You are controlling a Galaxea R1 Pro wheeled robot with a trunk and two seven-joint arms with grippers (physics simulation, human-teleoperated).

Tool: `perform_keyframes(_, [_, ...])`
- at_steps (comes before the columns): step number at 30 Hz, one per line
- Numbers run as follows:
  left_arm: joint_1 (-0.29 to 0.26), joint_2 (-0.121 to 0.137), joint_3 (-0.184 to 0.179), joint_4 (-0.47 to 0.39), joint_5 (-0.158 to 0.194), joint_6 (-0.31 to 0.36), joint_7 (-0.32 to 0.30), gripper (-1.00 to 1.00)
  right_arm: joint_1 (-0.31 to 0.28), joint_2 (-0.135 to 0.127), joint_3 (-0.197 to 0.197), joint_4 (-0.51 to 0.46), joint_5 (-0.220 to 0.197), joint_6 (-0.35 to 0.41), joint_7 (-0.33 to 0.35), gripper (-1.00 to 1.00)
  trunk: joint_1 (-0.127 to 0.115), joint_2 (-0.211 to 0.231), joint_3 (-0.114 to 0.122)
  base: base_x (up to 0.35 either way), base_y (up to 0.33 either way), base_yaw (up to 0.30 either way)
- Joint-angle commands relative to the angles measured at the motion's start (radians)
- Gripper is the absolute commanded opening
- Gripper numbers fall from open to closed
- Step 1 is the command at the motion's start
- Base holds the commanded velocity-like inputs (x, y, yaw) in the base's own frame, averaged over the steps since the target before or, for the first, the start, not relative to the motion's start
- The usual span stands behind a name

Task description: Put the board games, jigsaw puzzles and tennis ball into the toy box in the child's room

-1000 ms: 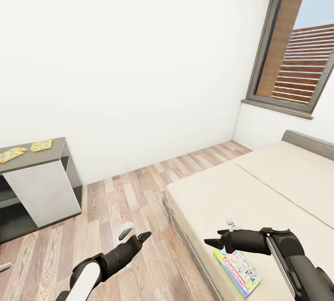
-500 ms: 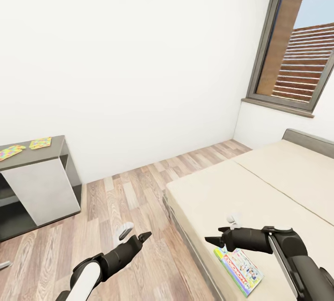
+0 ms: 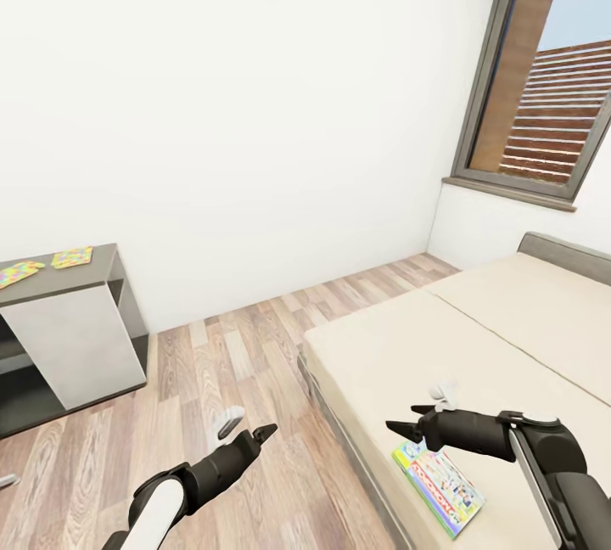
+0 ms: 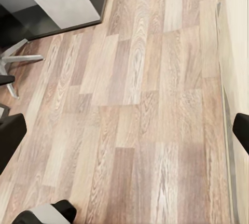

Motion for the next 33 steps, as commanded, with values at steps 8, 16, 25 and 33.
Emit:
perform_keyframes(8, [-0.001, 0.001, -0.002, 0.001, 0.010, 0.001, 0.008, 1.00, 0.002, 0.000, -0.020, -0.014, 0.012, 0.005, 0.010, 1.00, 0.031, -0.057, -0.026, 0.000, 0.000, 0.000])
perform_keyframes(16, [-0.001, 0.001, -0.002, 0.002, 0.010, 0.001, 0.012, 1.00, 0.002, 0.001, -0.035, -0.016, 0.012, 0.006, 0.009, 1.00, 0.061, -0.113, -0.051, 0.000, 0.000, 0.000])
perform_keyframes(25, [-0.001, 0.001, -0.001, 0.017, 0.011, 0.000, 0.011, 1.00, -0.010, 0.001, -0.054, 0.010, 0.017, 0.010, -0.001, 1.00, 0.096, -0.176, -0.080, 0.000, 0.000, -0.029])
perform_keyframes(33, [-0.016, 0.000, -0.001, 0.046, 0.012, -0.001, 0.008, 1.00, -0.025, -0.001, -0.103, 0.038, 0.019, 0.011, -0.027, 1.00, 0.127, -0.232, -0.108, 0.000, 0.000, -0.115])
